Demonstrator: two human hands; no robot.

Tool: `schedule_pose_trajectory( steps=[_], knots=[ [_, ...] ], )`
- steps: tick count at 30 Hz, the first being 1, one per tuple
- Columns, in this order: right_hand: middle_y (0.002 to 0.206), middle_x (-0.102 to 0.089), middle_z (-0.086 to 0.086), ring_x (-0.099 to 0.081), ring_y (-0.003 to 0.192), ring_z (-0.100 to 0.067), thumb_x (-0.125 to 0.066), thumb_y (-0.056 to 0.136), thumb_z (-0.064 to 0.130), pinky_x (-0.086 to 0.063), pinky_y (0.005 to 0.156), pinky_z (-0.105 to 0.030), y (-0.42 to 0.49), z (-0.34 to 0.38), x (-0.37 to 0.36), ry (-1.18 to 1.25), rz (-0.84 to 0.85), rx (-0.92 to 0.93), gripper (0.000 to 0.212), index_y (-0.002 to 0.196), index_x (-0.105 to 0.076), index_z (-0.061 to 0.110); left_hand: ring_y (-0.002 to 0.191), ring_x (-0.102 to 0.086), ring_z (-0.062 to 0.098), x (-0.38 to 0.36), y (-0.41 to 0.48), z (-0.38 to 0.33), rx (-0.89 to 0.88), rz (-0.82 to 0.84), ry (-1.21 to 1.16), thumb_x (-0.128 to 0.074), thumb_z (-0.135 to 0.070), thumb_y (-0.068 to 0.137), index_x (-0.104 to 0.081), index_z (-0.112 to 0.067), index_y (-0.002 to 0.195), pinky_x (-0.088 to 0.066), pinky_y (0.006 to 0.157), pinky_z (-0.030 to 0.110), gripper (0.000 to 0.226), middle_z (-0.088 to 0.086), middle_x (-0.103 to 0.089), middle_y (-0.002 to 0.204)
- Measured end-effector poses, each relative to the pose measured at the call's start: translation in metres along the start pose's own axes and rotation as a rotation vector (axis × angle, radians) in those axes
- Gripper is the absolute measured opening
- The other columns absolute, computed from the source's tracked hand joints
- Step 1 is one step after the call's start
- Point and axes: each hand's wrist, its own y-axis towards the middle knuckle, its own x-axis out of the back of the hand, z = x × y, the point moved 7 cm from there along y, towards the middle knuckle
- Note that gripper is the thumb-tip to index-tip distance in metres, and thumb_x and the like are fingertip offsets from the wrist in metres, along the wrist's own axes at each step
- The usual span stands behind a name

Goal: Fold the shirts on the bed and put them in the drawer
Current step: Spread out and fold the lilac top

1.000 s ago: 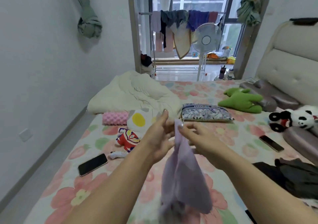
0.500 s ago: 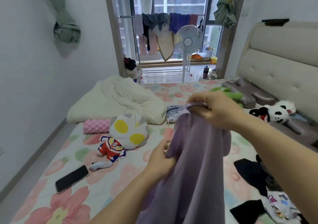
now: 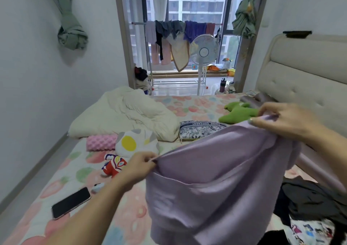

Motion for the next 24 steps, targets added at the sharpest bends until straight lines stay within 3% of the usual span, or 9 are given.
schedule_pose_trajectory(
  steps=[2,3,7,10,13,16,18,21,24],
  knots=[
    [0.104,-0.067,-0.002,-0.06,0.1,-0.027,-0.039,0.057,0.087,-0.04,0.071,-0.033,-0.003,-0.011,-0.015,-0.243,0.024,-0.037,0.061,0.088,-0.06,0.039,0.071,-0.054,0.012,0.027,0.011,-0.018,-0.062,-0.107,0.082,-0.045,0.005,0.083,-0.072,-0.013,0.085,-0.038,0.061,0.023,0.032,0.008,-0.069,0.078],
    [0.104,-0.068,-0.003,-0.061,0.1,-0.028,-0.04,0.061,0.085,-0.038,0.069,-0.032,-0.002,-0.014,-0.018,-0.313,-0.023,-0.064,0.059,0.088,-0.061,0.037,0.07,-0.052,0.013,0.039,0.016,-0.027,-0.09,-0.157,0.122,-0.046,0.004,0.083,-0.071,-0.012,0.087,-0.037,0.06,0.023,0.03,0.009,-0.068,0.078],
    [0.097,-0.067,-0.02,-0.06,0.093,-0.037,-0.038,0.082,0.05,-0.037,0.068,-0.034,0.004,-0.027,-0.024,-0.18,-0.163,-0.242,0.04,0.062,-0.054,0.02,0.073,-0.053,0.016,0.064,0.034,-0.052,-0.138,-0.176,0.405,-0.046,0.002,0.078,-0.07,-0.014,0.093,-0.037,0.059,0.023,0.032,0.003,-0.063,0.079],
    [0.108,-0.063,-0.024,-0.057,0.101,-0.04,-0.03,0.089,0.044,-0.04,0.077,-0.039,0.008,-0.037,-0.028,-0.151,-0.136,-0.313,0.04,0.083,-0.064,0.023,0.083,-0.053,0.02,0.072,0.044,-0.046,-0.086,-0.115,0.595,-0.043,0.003,0.079,-0.068,-0.011,0.098,-0.036,0.066,0.023,0.035,0.006,-0.063,0.089],
    [0.108,-0.059,-0.025,-0.055,0.103,-0.04,-0.035,0.092,0.034,-0.04,0.079,-0.04,0.009,-0.032,-0.037,-0.168,-0.113,-0.227,0.038,0.095,-0.064,0.009,0.082,-0.054,0.023,0.087,0.052,-0.043,-0.05,-0.277,0.361,-0.041,0.001,0.083,-0.066,-0.01,0.092,-0.038,0.063,0.026,0.029,0.007,-0.062,0.085],
    [0.095,-0.058,-0.026,-0.053,0.094,-0.037,-0.04,0.091,0.023,-0.036,0.073,-0.038,0.011,-0.019,-0.051,0.095,-0.061,-0.121,0.032,0.079,-0.059,0.001,0.07,-0.048,0.021,0.093,0.056,-0.041,0.016,-0.509,0.048,-0.047,-0.011,0.085,-0.056,-0.013,0.082,-0.038,0.061,0.029,0.01,0.004,-0.054,0.077],
    [0.085,-0.059,-0.02,-0.051,0.084,-0.031,-0.037,0.091,0.018,-0.028,0.064,-0.034,0.01,-0.019,-0.059,0.309,-0.052,-0.179,0.032,0.066,-0.051,0.005,0.072,-0.045,0.021,0.09,0.055,-0.04,0.066,-0.593,0.096,-0.05,-0.02,0.085,-0.047,-0.016,0.072,-0.035,0.06,0.028,0.014,0.0,-0.05,0.071],
    [0.079,-0.057,-0.014,-0.047,0.078,-0.024,-0.038,0.09,0.012,-0.027,0.063,-0.033,0.005,-0.025,-0.071,0.511,-0.046,-0.31,0.03,0.067,-0.053,0.002,0.06,-0.038,0.024,0.083,0.057,-0.035,0.103,-0.591,0.183,-0.049,-0.024,0.086,-0.037,-0.014,0.058,-0.033,0.051,0.028,0.033,0.002,-0.038,0.055],
    [0.079,-0.059,-0.02,-0.05,0.079,-0.029,-0.039,0.09,0.014,-0.031,0.064,-0.035,0.001,-0.027,-0.076,0.469,-0.032,-0.301,0.029,0.078,-0.056,-0.007,0.063,-0.039,0.025,0.075,0.056,-0.024,0.18,-0.562,-0.118,-0.045,-0.025,0.09,-0.04,-0.012,0.063,-0.045,0.064,0.034,0.031,0.01,-0.039,0.066]
  ],
)
